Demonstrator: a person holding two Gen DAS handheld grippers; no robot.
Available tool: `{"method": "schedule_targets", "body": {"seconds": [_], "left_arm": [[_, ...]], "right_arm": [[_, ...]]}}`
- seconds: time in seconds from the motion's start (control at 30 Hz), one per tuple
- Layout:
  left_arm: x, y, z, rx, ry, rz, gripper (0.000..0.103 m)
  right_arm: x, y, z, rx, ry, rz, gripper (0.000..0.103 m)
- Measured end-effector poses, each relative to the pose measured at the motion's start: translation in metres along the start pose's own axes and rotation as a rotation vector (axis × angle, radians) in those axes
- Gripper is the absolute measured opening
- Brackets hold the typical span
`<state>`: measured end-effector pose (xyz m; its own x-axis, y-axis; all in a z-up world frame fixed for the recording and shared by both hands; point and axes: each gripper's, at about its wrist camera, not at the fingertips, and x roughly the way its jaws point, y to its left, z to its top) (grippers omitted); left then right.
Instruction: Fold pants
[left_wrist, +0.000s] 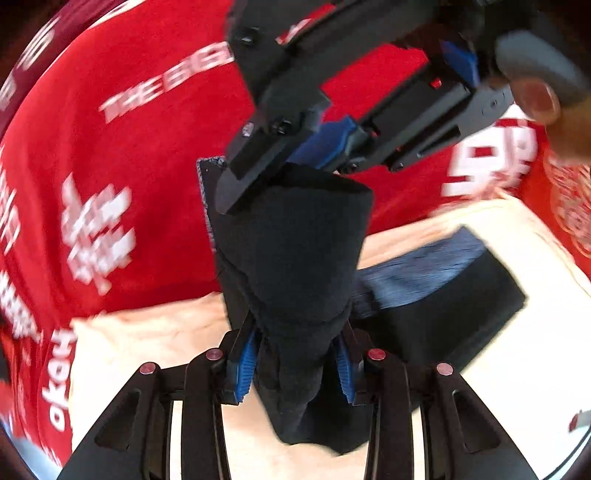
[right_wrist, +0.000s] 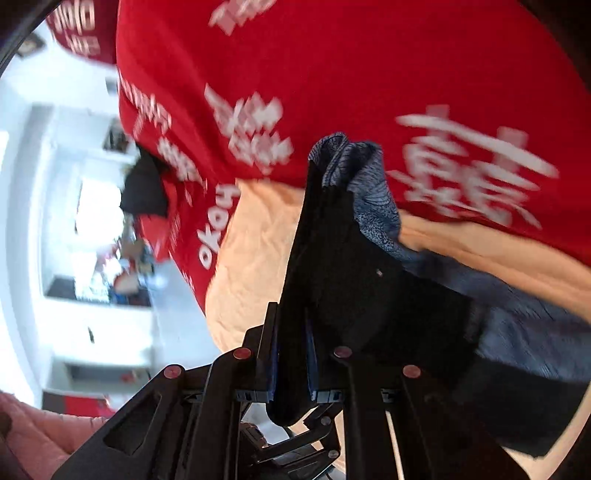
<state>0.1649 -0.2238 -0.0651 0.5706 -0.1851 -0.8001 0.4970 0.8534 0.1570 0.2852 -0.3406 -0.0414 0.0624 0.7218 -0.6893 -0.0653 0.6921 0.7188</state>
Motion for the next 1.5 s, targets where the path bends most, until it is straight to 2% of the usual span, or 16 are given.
{"method": "schedule_targets", "body": {"seconds": [0.07,0.17,0.3,0.43,0.57,0.67,0.8,0.87,0.93,1.13,1.23,1.3,1.33,1.5], "left_arm": [[0.0,-0.031,0.011,0.045,-0.001,-0.033,0.037],[0.005,-0.08,0.021,0.113,0.01,-0.078,0.037],[0.021,-0.141,0.02,0.206,0.042,-0.087,0.037],[0.044,-0.188,0.014,0.288,0.084,-0.088,0.037],[0.058,-0.212,0.003,0.334,0.111,-0.087,0.037],[0.07,-0.223,-0.006,0.357,0.132,-0.075,0.038],[0.074,-0.228,-0.013,0.372,0.129,-0.042,0.048],[0.076,-0.223,-0.013,0.357,0.133,-0.022,0.066],[0.076,-0.214,-0.011,0.321,0.149,-0.022,0.081],[0.064,-0.19,-0.008,0.256,0.219,-0.094,0.083],[0.053,-0.173,-0.009,0.225,0.233,-0.13,0.083],[0.05,-0.158,-0.008,0.199,0.243,-0.138,0.09],[0.048,-0.151,-0.008,0.178,0.25,-0.139,0.103],[0.051,-0.102,-0.01,0.039,0.283,-0.144,0.103]], "right_arm": [[-0.038,-0.03,-0.019,0.05,-0.061,0.018,0.014],[-0.071,-0.066,-0.044,0.109,-0.119,0.028,0.014],[-0.107,-0.126,-0.08,0.193,-0.163,0.013,0.014],[-0.12,-0.181,-0.102,0.279,-0.19,0.022,0.014],[-0.113,-0.226,-0.118,0.346,-0.209,0.029,0.014],[-0.108,-0.245,-0.126,0.354,-0.204,0.014,0.014],[-0.093,-0.275,-0.138,0.416,-0.19,0.002,0.014],[-0.091,-0.281,-0.142,0.434,-0.192,0.003,0.016],[-0.089,-0.282,-0.143,0.44,-0.195,-0.004,0.018],[-0.079,-0.264,-0.134,0.434,-0.186,-0.067,0.02],[-0.074,-0.251,-0.128,0.418,-0.177,-0.138,0.022],[-0.071,-0.243,-0.126,0.411,-0.174,-0.183,0.023],[-0.071,-0.242,-0.126,0.407,-0.174,-0.197,0.023],[-0.064,-0.224,-0.124,0.368,-0.173,-0.325,0.025]]}}
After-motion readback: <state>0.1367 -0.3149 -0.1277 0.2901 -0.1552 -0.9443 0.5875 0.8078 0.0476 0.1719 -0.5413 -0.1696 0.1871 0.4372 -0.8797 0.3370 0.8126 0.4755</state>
